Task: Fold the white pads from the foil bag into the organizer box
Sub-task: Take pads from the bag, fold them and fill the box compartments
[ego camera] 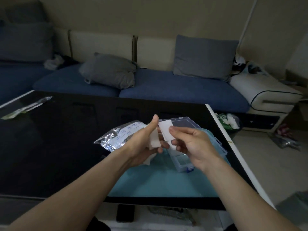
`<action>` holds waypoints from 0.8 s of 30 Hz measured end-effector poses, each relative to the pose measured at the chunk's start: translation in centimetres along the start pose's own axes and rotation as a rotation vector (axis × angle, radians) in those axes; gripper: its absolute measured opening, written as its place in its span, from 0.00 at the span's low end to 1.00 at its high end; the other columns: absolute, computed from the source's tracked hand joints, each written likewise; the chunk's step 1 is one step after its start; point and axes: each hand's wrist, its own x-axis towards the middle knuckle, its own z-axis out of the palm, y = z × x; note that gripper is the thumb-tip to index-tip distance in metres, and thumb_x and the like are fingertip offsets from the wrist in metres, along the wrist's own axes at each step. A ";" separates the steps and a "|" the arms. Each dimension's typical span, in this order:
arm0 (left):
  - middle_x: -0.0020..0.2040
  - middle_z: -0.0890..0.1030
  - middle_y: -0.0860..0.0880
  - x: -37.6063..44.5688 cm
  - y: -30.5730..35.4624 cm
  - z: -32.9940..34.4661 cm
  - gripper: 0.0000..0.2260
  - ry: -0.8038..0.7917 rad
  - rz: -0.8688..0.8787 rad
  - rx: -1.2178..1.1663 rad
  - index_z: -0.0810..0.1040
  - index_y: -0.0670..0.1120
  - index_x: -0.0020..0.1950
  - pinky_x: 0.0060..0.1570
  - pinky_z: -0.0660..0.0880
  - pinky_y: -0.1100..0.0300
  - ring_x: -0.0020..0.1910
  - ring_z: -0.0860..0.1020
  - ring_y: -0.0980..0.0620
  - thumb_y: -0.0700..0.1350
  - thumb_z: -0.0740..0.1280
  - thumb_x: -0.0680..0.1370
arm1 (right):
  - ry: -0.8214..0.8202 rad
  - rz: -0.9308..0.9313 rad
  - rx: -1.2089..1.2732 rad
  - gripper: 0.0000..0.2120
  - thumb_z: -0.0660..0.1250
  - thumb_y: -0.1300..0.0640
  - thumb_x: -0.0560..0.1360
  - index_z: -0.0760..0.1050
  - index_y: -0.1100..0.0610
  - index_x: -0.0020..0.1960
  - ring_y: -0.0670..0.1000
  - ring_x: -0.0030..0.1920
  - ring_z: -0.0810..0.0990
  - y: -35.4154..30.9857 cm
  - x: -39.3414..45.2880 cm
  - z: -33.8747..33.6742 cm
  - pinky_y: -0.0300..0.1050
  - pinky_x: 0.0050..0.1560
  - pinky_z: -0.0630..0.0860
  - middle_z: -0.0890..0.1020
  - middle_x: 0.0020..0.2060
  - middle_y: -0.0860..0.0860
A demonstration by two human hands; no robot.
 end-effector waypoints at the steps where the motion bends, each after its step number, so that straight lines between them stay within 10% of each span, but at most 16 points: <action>1: 0.41 0.79 0.43 0.0 -0.2 0.0 0.23 -0.040 0.008 0.016 0.78 0.40 0.54 0.35 0.67 0.58 0.33 0.77 0.50 0.60 0.59 0.80 | -0.008 0.024 0.013 0.07 0.77 0.57 0.71 0.85 0.59 0.47 0.44 0.25 0.74 0.1 -0.3 0.4 0.36 0.28 0.71 0.82 0.33 0.54; 8: 0.37 0.84 0.47 0.0 -1.2 1.1 0.08 0.139 0.028 0.010 0.82 0.38 0.47 0.31 0.77 0.64 0.31 0.81 0.57 0.39 0.64 0.81 | 0.093 -0.478 -0.961 0.11 0.72 0.57 0.72 0.77 0.49 0.32 0.47 0.31 0.79 1.7 0.3 1.8 0.48 0.33 0.76 0.80 0.28 0.47; 10: 0.39 0.83 0.46 0.3 -1.1 0.6 0.07 0.194 0.014 0.016 0.82 0.39 0.50 0.34 0.78 0.62 0.33 0.81 0.55 0.41 0.65 0.80 | 0.049 -0.483 -0.958 0.07 0.76 0.51 0.70 0.79 0.44 0.43 0.44 0.41 0.77 1.5 0.4 1.6 0.42 0.42 0.73 0.79 0.42 0.44; 14: 0.35 0.79 0.45 0.3 -0.5 -0.1 0.06 0.151 -0.054 0.044 0.79 0.39 0.53 0.36 0.77 0.59 0.32 0.79 0.50 0.39 0.66 0.78 | -0.241 -0.539 -1.011 0.48 0.81 0.46 0.63 0.61 0.46 0.77 0.47 0.70 0.65 1.4 0.9 0.9 0.43 0.68 0.66 0.65 0.70 0.47; 20: 0.41 0.80 0.43 -0.4 -0.9 -0.1 0.06 -0.111 -0.202 0.168 0.78 0.43 0.50 0.43 0.77 0.51 0.39 0.80 0.48 0.38 0.62 0.78 | -0.242 -0.658 -1.190 0.33 0.70 0.32 0.58 0.78 0.48 0.58 0.50 0.54 0.76 1.8 1.0 1.3 0.54 0.57 0.74 0.81 0.51 0.44; 24: 0.47 0.81 0.40 0.0 -1.2 -0.1 0.08 -0.021 -0.093 0.104 0.79 0.41 0.54 0.41 0.77 0.55 0.45 0.81 0.46 0.34 0.63 0.77 | -0.331 -0.587 -1.072 0.36 0.77 0.47 0.64 0.71 0.47 0.70 0.50 0.60 0.78 1.8 0.0 1.2 0.49 0.61 0.74 0.81 0.60 0.46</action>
